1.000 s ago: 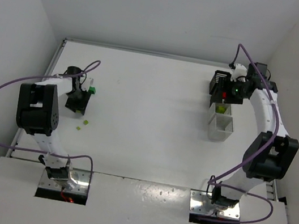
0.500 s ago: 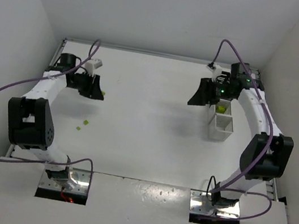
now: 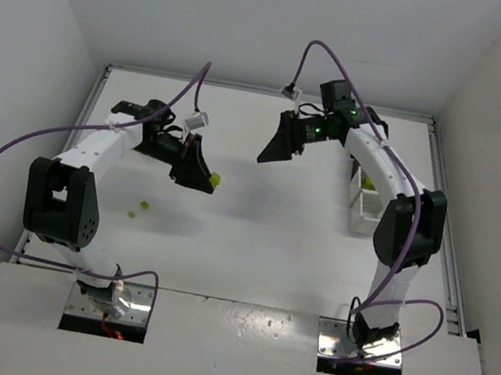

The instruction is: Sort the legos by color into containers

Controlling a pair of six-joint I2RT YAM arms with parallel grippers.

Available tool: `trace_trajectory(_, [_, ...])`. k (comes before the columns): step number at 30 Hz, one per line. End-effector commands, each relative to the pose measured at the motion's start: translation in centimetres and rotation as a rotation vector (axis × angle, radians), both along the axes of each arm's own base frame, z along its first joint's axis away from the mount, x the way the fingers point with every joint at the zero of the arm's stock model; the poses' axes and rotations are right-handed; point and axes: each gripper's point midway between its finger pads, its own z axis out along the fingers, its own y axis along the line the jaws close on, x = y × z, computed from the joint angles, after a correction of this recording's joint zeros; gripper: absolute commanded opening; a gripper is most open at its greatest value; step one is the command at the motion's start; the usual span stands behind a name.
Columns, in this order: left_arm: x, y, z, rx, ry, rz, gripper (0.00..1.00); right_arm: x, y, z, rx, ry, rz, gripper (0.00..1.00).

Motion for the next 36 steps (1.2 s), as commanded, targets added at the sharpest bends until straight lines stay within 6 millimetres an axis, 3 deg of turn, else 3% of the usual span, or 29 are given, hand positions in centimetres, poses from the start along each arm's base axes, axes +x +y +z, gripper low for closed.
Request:
trace_trajectory(1, [-1.3, -0.9, 2.7, -0.151, -0.095, -0.055, 0.33, -1.5, 3.4, 2.0, 0.121, 0.047, 0.112, 0.66])
trace_trajectory(5, [-1.2, -0.9, 2.7, -0.152, -0.103, -0.052, 0.33, -3.0, 5.9, 1.8, 0.171, 0.156, 0.184, 0.66])
trace_trajectory(13, [-0.8, -1.2, 2.6, -0.144, -0.105, -0.057, 0.33, -5.1, 8.9, 1.8, 0.197, 0.21, 0.281, 0.66])
trace_trajectory(21, [-0.7, -1.2, 2.7, -0.143, -0.084, -0.051, 0.33, -6.5, 10.6, 0.2, 0.168, 0.237, 0.311, 0.66])
trace_trajectory(25, [-0.5, -1.2, 2.5, -0.142, -0.074, -0.049, 0.33, -6.1, 10.8, -1.0, 0.148, 0.25, 0.295, 0.66])
trace_trajectory(29, [-0.3, -1.3, 2.4, -0.142, -0.074, -0.049, 0.33, -6.2, 11.3, -0.8, 0.152, 0.24, 0.306, 0.66])
trace_trajectory(36, [-0.1, -1.2, 2.1, -0.129, -0.053, -0.043, 0.33, -6.1, 11.6, -1.1, 0.136, 0.207, 0.297, 0.41])
